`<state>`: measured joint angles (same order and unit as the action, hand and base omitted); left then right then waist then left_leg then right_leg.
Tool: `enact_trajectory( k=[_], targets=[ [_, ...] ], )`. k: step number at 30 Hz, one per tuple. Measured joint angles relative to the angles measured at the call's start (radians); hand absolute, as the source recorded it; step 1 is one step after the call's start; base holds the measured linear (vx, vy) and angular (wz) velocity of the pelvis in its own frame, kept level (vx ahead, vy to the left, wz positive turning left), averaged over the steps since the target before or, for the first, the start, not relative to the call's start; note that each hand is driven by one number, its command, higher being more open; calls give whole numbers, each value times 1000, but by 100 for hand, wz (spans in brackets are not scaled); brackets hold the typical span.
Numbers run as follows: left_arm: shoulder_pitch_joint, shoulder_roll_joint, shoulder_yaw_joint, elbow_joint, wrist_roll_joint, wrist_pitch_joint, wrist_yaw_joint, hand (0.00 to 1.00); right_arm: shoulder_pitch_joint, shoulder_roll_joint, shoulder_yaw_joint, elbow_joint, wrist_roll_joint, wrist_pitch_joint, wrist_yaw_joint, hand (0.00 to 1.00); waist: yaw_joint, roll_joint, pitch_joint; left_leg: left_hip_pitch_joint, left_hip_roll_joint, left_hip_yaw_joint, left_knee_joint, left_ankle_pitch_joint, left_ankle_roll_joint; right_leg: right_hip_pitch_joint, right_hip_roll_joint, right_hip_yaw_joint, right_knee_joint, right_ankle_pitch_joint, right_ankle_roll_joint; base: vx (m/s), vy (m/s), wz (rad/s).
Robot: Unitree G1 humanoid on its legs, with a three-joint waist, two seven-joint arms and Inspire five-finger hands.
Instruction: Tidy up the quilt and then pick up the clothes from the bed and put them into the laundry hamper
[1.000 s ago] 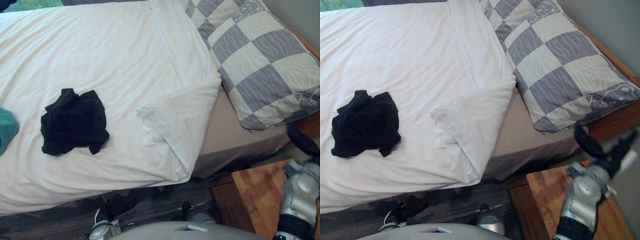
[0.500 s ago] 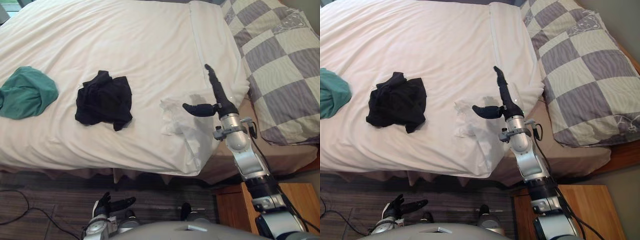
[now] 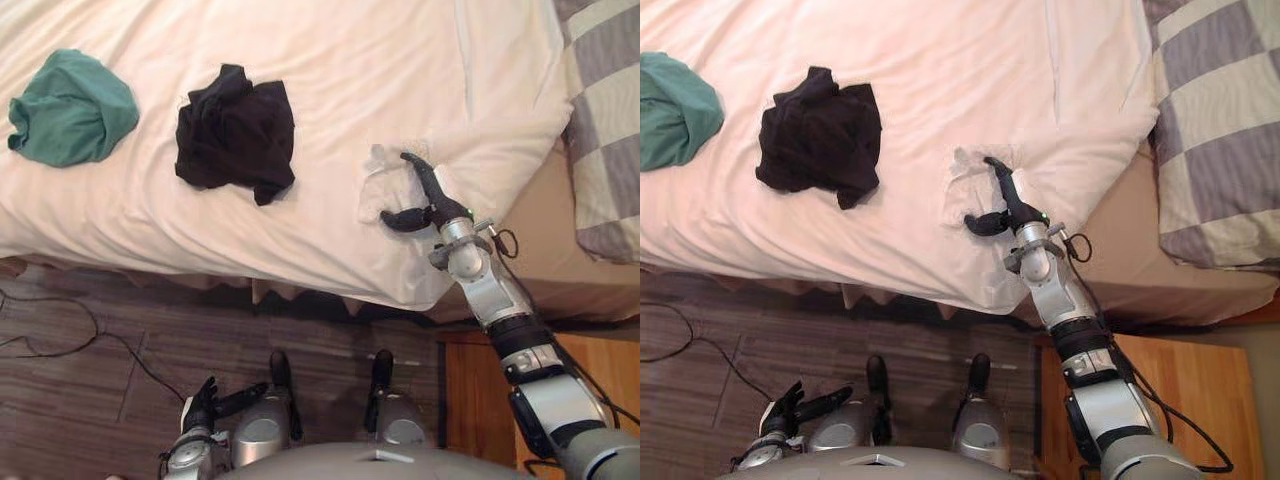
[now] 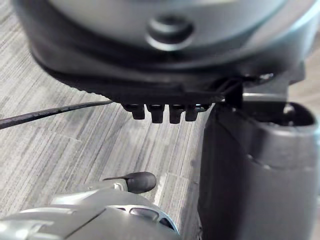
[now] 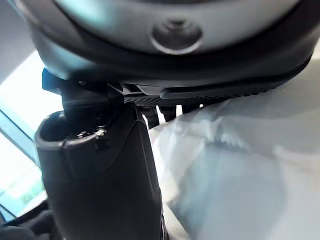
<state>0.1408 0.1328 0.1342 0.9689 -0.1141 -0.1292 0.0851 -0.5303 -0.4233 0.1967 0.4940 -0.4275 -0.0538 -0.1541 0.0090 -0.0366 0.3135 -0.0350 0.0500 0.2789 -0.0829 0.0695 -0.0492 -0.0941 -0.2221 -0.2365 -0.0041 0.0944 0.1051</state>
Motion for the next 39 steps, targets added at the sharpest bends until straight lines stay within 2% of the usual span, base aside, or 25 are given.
enact_trajectory(
  k=[4, 9, 13, 15, 17, 18, 23, 25, 26, 28, 30, 31, 37, 39],
  targets=[
    [-18, 7, -3, 4, 1, 1, 1, 100, -73, -14, -3, 25, -1, 11, -15, 0, -10, -4, 5, -27, -4, 1, 0, 4, 6, -20, -1, 2, -17, 14, 1, 2, 18, 0],
    [-20, 10, -11, 3, 1, 1, 7, 100, -68, -14, -33, 13, -1, 26, -25, 0, -12, -6, 6, -23, -4, 0, 0, 4, 5, -14, -1, -4, -18, 17, 3, 48, -4, 3],
    [-21, 9, -10, 1, 3, 9, 17, 100, 78, -14, -127, -150, 3, 26, -24, 0, -12, -9, 6, 10, -2, -2, 0, -4, 1, 21, 0, -10, -18, 19, 6, 36, -3, 4],
    [-20, 8, -10, 1, 7, 22, 17, 100, 202, -14, -192, -254, 5, 21, -22, 0, -17, -15, 3, 28, -2, -1, 0, -10, -2, 37, -1, -7, -18, 20, 8, 12, 6, -6],
    [-19, 8, -9, 2, 7, 25, 17, 100, 272, -12, -236, -288, 9, 18, -22, 0, -23, -21, 0, 37, -2, 1, 0, -13, -2, 44, -1, -5, -17, 20, 9, -20, 5, -7],
    [-15, 10, -9, 2, 7, 29, 17, 100, 329, -7, -282, -300, 13, 18, -22, 100, -30, -27, -5, 45, -2, 5, 0, -16, -2, 48, -1, 0, -17, 19, 9, -39, 4, -11],
    [-9, 19, -5, 17, 8, 48, 18, 100, 467, 86, -467, -299, 89, 19, -38, 100, -52, -44, -33, 63, -6, 36, -1, -20, -1, 48, -2, 36, -19, 5, 9, -70, -4, -21],
    [0, 18, 2, 36, 8, 57, 20, 100, 514, 167, -562, -274, 179, 18, -68, 100, -69, -45, -61, 78, -3, 55, -2, -23, -4, 52, 1, 50, -19, 0, 11, -42, -18, -19],
    [1, 18, 3, 37, 8, 61, 21, 100, 518, 177, -574, -266, 202, 17, -75, 100, -70, -46, -66, 80, -3, 58, -3, -24, -4, 52, 2, 51, -19, -1, 10, -46, -13, -24],
    [10, 15, 6, 44, 8, 71, 25, 100, 524, 242, -677, -211, 324, 16, -111, 100, -71, -43, -107, 84, -4, 75, -5, -36, -9, 51, 2, 66, -28, -2, 10, -35, -2, -18],
    [11, 9, 25, 44, 8, 72, 26, 100, 524, 264, -712, -189, 385, 17, -125, 100, -70, -43, -113, 95, -5, 78, -5, -40, -11, 64, 3, 73, -33, -1, 10, -2, -1, -7],
    [16, -1, 48, 44, 8, 80, 36, 100, 524, 304, -769, -165, 468, 19, -143, 100, -69, -43, -121, 108, -5, 82, -6, -44, -10, 76, 3, 75, -35, -1, 10, 4, -2, -6],
    [32, -33, 121, 43, 6, 91, 52, 100, 604, 361, -966, -138, 758, 39, -263, 100, -72, -34, -147, 124, -4, 113, -7, -66, -12, 77, 5, 92, -36, 2, 7, 17, -2, -14],
    [42, -49, 154, 41, 5, 91, 59, 100, 605, 362, -1036, -152, 802, 39, -324, 100, -72, -29, -163, 133, -2, 132, -7, -84, -20, 77, 7, 107, -37, 0, 10, 25, 3, -25]
  ],
)
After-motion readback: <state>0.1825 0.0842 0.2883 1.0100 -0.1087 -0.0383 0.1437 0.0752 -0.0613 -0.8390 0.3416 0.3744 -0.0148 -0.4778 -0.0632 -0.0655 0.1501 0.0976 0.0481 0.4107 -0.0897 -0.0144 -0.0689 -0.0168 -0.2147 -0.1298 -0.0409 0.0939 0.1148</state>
